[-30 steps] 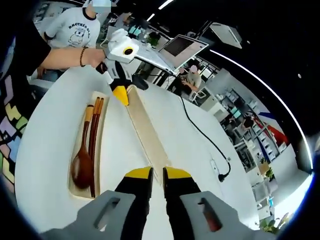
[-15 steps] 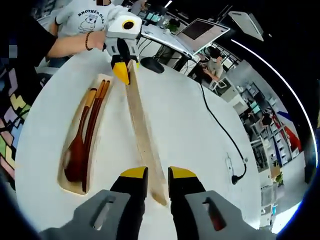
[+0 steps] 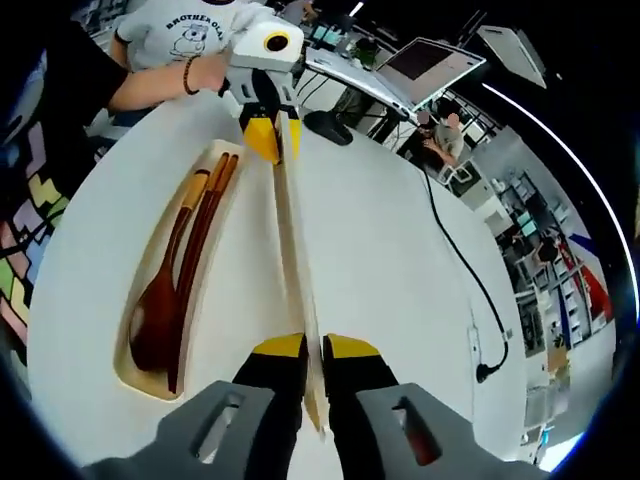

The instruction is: Arrange the utensils inside the cutlery case until each visible utensil rests in its matching compartment.

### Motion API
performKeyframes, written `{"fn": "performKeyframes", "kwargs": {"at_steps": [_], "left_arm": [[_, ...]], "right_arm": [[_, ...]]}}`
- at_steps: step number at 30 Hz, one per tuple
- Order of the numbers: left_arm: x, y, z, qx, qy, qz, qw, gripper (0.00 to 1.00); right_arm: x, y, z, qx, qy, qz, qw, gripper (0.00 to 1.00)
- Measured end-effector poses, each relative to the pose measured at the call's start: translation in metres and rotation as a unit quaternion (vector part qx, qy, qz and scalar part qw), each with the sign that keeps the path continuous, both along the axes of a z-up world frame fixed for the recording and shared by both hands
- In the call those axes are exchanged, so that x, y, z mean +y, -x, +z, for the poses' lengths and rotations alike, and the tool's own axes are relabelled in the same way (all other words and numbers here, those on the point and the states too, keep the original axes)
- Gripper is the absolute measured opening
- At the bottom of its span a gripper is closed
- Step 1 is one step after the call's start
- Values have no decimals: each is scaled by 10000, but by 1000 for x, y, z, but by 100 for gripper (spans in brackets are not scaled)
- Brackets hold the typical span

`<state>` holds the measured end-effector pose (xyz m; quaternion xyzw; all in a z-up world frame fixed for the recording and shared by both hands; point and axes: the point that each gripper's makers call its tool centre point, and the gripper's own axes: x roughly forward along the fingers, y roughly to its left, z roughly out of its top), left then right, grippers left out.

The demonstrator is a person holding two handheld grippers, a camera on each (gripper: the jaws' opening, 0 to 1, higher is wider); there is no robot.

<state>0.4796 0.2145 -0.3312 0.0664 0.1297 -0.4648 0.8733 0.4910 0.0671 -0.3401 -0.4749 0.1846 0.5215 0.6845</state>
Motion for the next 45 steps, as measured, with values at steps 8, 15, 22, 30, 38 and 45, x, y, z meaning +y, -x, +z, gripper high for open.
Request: {"fn": "performKeyframes", "kwargs": {"at_steps": [8, 15, 22, 30, 38, 45], "left_arm": [[0, 13, 7, 110, 318, 256, 9991, 18], [-1, 44, -2, 297, 104, -169, 9994, 61], [9, 60, -16, 492, -318, -242, 9980, 76], [8, 67, -4, 639, 241, -365, 9970, 77], [3, 70, -11, 922, 475, -465, 9935, 77], [-1, 72, -18, 1014, 451, -496, 9926, 75]], "right_arm": [[0, 24, 7, 5, -42, -218, 9998, 4], [13, 46, 29, -542, 107, -154, 9984, 3], [15, 65, 33, -839, 226, -639, 9942, 3], [11, 75, 28, -1425, 584, -841, 9845, 3], [16, 77, 24, -1830, 513, -794, 9786, 3], [19, 84, 19, -1913, 365, -703, 9783, 3]]}}
